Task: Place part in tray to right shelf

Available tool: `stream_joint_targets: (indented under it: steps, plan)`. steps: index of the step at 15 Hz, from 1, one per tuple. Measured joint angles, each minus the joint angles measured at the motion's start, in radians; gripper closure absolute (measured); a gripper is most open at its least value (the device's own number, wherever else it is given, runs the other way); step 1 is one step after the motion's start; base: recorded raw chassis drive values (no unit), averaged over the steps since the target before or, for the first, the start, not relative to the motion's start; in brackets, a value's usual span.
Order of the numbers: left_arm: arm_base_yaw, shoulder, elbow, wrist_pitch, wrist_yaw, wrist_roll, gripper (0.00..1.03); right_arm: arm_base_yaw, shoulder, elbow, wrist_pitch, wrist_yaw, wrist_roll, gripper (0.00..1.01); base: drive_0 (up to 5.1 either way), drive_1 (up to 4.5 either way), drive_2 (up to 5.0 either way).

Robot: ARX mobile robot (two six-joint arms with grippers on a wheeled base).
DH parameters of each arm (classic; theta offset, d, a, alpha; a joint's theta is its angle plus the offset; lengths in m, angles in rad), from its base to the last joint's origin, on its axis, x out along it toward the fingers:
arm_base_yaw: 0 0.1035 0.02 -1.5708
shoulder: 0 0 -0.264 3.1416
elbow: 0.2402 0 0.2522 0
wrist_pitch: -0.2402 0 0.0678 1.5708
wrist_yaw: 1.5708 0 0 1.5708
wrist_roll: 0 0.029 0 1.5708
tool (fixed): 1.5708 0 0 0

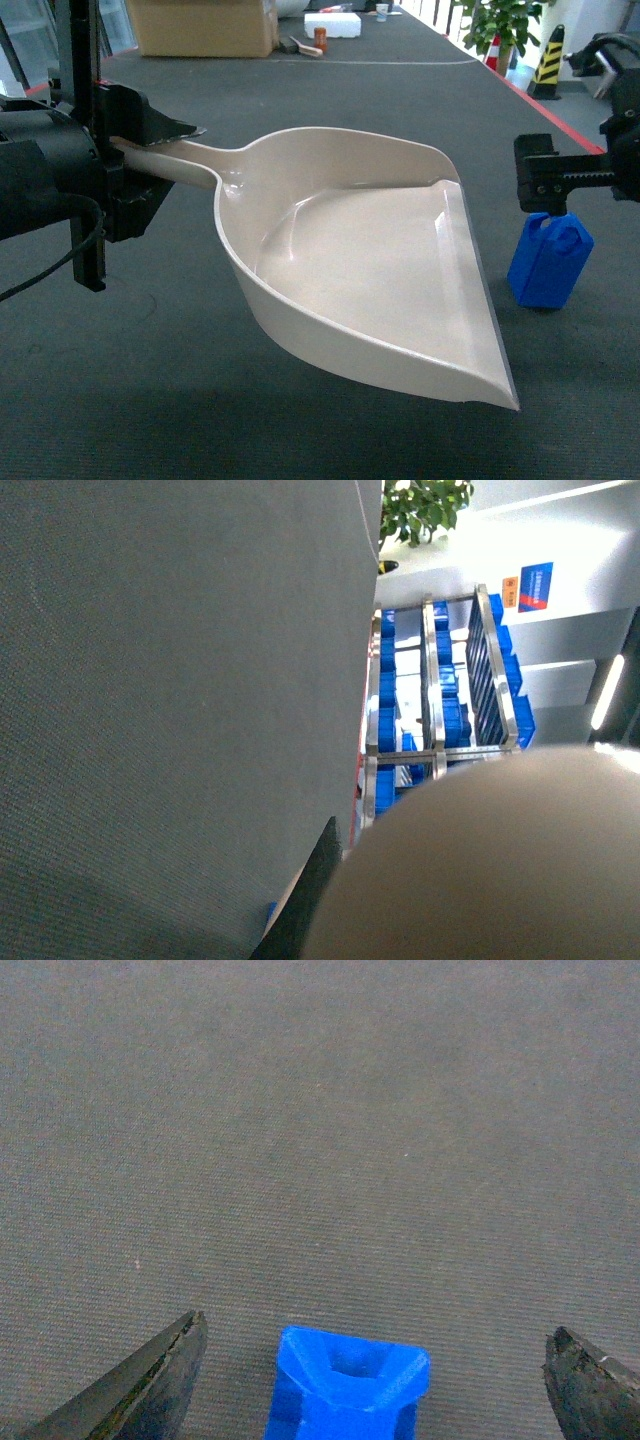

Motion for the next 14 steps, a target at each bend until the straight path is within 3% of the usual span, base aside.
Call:
stream_joint_targets:
  steps: [3,8,10,11,14]
  plan:
    - [0.0,0.0,0.0,0.0,0.0,0.0,0.86,0.02,0.077,0.046,-0.043,0.011,0.039,0.03,0.0,0.0,0.0]
    - [0.0,0.0,0.0,0.0,0.0,0.0,0.86,0.031,0.064,-0.005,-0.042,0.073,0.067,0.53,0.0,0.0,0.0]
    - [0.0,0.0,0.0,0.0,0.0,0.0,0.86,0.056,-0.067,-0.031,-0.06,0.058,0.069,0.54,0.0,0.0,0.0]
    - [0.0,0.0,0.0,0.0,0.0,0.0,0.86,0.087,-0.137,-0.025,-0.063,0.042,0.071,0.54,0.0,0.0,0.0]
    - [0.0,0.0,0.0,0.0,0.0,0.0,0.86,0.257,-0.182,0.091,-0.098,0.0,0.083,0.54,0.0,0.0,0.0]
